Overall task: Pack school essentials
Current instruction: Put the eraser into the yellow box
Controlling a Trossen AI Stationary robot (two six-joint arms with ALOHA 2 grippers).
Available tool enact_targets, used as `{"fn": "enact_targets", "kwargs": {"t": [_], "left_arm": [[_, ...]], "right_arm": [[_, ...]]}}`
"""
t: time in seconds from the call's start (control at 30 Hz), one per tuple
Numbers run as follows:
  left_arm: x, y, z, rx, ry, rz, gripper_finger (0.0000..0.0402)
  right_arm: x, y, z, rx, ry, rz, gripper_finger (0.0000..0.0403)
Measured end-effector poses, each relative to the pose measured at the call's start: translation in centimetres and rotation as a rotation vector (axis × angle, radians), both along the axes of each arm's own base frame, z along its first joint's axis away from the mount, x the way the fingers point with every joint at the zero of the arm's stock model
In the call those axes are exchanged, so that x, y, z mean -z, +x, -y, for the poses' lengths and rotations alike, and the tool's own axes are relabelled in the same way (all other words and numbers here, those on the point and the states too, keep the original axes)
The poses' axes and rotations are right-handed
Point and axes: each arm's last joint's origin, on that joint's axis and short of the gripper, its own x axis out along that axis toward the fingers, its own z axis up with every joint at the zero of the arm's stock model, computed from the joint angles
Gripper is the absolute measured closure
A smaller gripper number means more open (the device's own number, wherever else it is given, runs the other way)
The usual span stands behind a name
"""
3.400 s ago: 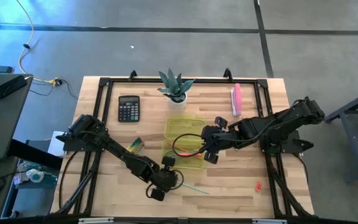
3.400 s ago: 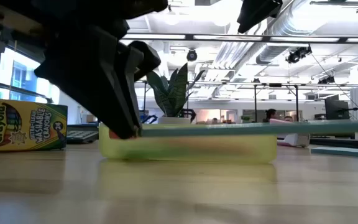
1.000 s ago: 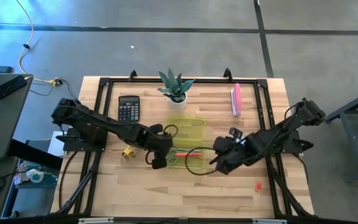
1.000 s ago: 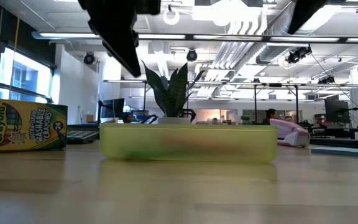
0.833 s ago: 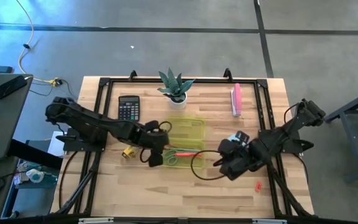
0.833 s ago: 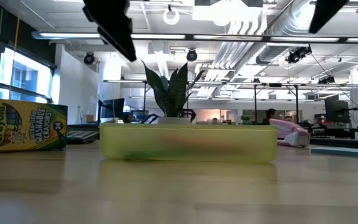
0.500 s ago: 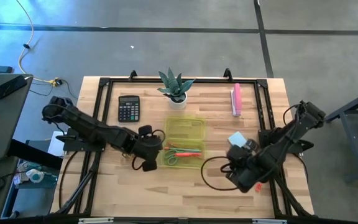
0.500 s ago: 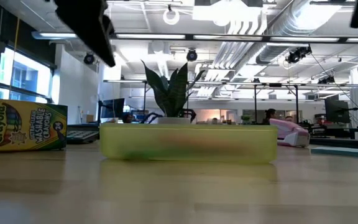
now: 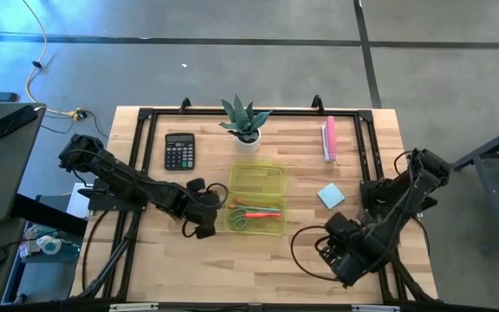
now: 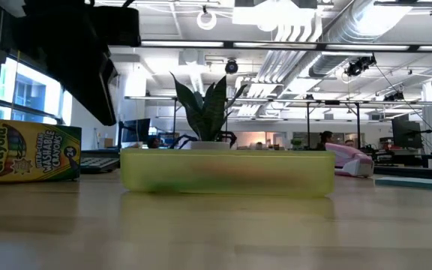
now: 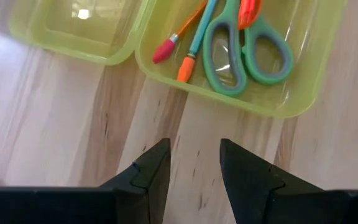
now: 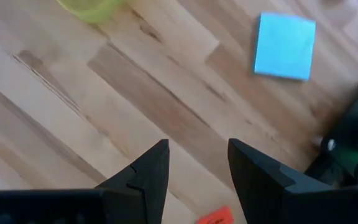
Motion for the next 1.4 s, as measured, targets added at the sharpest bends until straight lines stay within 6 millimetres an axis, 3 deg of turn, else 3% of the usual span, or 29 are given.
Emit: {"fn": "enact_targets", "kwargs": {"t": [0.43,0.83,1.4], "left_arm": [[-0.1,0.2,0.1,0.062,0.006,0.007,0.0275],[-0.1,0.2,0.1,0.107,0.029,-0.006,0.0275],[-0.1,0.2,0.1,0.12,0.036,-0.01,0.0275]], "right_arm": [[2.4,-0.8,-2.5,0.16,0.039,-0.12,0.0249],[3.1,-2.7,-4.2,0.3,0.03,-0.084,0.0249],[6.5,-4.2,-7.1,0.27,-0.013,-0.216,0.0249]]}}
